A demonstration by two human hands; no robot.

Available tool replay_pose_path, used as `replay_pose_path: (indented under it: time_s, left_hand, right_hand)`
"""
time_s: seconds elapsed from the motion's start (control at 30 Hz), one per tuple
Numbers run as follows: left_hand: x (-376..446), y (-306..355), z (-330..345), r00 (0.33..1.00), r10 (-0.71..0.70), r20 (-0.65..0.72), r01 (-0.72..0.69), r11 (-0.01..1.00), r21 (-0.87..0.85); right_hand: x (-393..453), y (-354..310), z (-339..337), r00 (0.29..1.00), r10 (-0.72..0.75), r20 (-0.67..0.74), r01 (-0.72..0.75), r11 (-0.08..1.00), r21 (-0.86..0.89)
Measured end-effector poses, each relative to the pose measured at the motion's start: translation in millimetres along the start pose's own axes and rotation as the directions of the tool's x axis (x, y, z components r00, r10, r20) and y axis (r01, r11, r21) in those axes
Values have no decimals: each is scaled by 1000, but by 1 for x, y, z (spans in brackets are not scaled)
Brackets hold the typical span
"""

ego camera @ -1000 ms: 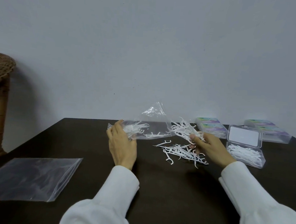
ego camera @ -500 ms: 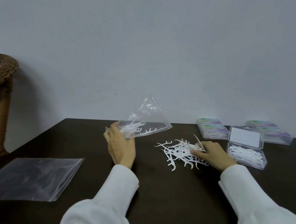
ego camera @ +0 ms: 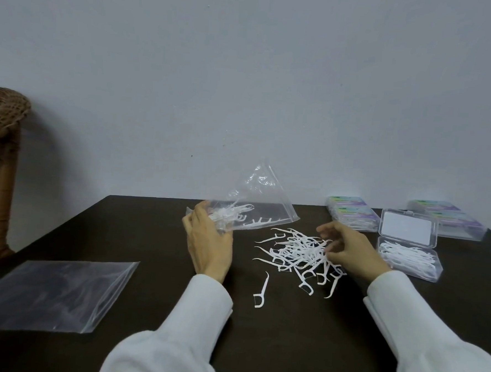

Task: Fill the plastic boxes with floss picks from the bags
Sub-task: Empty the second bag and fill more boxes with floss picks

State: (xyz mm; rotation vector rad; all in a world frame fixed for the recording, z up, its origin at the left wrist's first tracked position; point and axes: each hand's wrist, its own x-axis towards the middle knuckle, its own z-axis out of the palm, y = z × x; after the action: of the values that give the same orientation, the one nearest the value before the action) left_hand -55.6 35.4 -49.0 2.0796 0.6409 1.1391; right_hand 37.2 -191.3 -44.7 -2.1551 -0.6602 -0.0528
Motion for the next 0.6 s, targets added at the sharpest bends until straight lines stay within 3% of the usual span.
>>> replay_pose_path:
  time_s: [0.1, 0.17, 0.3, 0.47, 0.6]
  left_hand:
    - [-4, 3, 0, 999, 35, 17, -35, 999, 6]
    - [-6, 5, 2, 997, 76, 26, -77, 997, 16]
    - [-13, 6, 6, 979, 197, 50, -199, 980, 29]
    - [-19, 7, 12, 892, 444, 89, -453, 879, 152]
    - [-20, 11, 13, 909, 405, 100, -410, 912, 32]
  right_hand:
    - [-2, -7, 0, 994, -70, -83, 73, 997, 24]
    - [-4, -15, -1, 990, -108, -92, 123, 976, 181]
    - [-7, -29, 4, 994, -70, 82, 13, 833, 553]
    - [-7, -28, 10, 952, -20, 304, -182, 765, 618]
    - [-10, -30, 8, 962, -51, 270, -133, 774, 619]
